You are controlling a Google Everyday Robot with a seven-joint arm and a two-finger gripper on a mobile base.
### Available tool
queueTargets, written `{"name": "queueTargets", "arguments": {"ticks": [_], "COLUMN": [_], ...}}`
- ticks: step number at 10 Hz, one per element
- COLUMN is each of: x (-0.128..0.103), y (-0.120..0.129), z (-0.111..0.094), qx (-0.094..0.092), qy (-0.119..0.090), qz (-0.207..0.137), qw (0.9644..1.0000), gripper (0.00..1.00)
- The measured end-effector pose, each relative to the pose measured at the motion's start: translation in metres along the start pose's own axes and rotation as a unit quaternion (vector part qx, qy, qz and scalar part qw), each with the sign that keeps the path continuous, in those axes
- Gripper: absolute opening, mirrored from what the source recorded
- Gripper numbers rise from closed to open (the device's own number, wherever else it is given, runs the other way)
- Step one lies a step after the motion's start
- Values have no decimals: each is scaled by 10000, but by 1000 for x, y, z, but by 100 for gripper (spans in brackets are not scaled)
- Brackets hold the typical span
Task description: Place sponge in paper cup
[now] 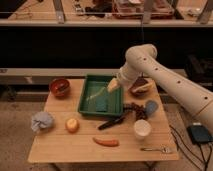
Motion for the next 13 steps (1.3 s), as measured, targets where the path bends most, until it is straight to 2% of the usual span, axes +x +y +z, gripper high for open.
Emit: {"name": "queueTargets", "arguments": {"ticks": [2,4,7,9,11,13], "x": [6,19,50,63,67,68], "y": [-6,-28,-80,-96,-93,-77], "z": [5,18,71,117,160,181], "qx": [151,216,158,-9,-272,-408], "qy": [22,-28,-282,-485,-653,-741], "qz": [-72,-173,-226,-164,110,476], "qw": [9999,9996,9992,9987,9974,9953], "gripper": [65,65,65,65,65,65]}}
